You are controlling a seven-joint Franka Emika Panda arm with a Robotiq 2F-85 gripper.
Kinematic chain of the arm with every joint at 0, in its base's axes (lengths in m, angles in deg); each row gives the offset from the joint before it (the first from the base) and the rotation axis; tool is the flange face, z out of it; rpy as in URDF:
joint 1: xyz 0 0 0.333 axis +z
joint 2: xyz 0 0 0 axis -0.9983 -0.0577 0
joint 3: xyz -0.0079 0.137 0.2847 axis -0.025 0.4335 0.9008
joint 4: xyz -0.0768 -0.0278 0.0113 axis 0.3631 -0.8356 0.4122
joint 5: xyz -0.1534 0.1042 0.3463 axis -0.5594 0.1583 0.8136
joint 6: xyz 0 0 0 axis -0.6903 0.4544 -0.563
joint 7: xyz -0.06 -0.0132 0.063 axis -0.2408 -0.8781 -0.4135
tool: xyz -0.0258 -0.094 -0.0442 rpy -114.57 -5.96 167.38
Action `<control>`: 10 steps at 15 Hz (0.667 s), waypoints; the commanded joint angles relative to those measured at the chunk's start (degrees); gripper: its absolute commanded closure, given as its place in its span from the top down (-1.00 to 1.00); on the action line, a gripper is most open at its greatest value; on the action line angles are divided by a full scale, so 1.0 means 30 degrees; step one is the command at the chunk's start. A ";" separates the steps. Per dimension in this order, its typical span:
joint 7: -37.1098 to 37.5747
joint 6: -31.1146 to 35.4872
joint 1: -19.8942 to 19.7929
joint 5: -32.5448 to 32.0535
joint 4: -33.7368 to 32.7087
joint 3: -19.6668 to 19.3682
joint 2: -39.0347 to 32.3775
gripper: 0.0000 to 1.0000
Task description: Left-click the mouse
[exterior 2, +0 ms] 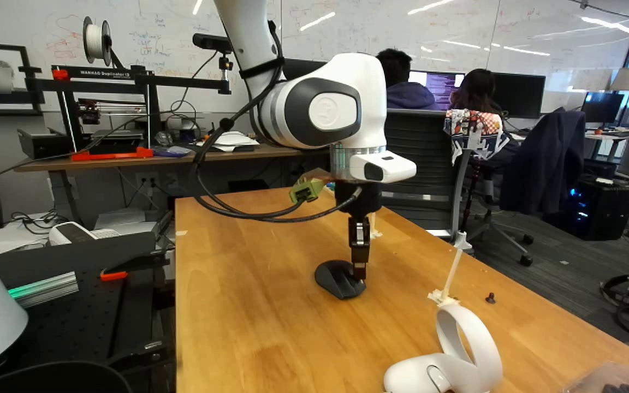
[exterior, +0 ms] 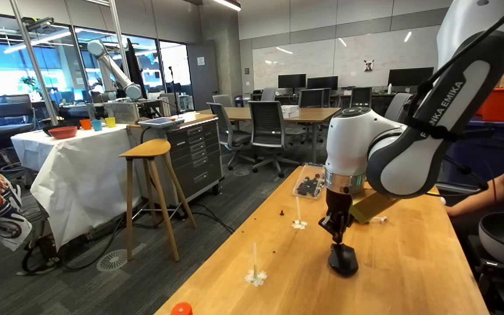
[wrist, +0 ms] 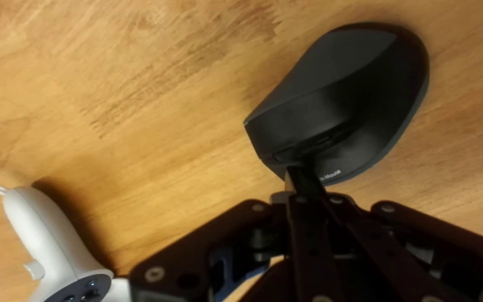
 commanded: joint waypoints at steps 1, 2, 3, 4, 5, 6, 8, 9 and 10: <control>0.0464 0.0097 0.0307 0.0199 0.0484 -0.0632 0.0095 -0.98; 0.0525 0.0131 0.0337 0.0118 0.0587 -0.0765 0.0086 -0.98; 0.0543 0.0108 0.0316 0.0133 0.0667 -0.0831 0.0086 -0.98; 0.0564 0.0099 0.0302 0.0150 0.0722 -0.0889 0.0102 -0.98; 0.0583 0.0081 0.0309 0.0148 0.0762 -0.0942 0.0132 -0.98; 0.0557 0.0041 0.0294 0.0183 0.0768 -0.0934 0.0203 -0.98; 0.0396 -0.0102 0.0129 0.0466 0.0717 -0.0707 0.0526 -0.98; 0.0313 -0.0137 0.0119 0.0522 0.0675 -0.0654 0.0823 -0.98; 0.0258 -0.0197 0.0098 0.0605 0.0604 -0.0600 0.1120 -0.98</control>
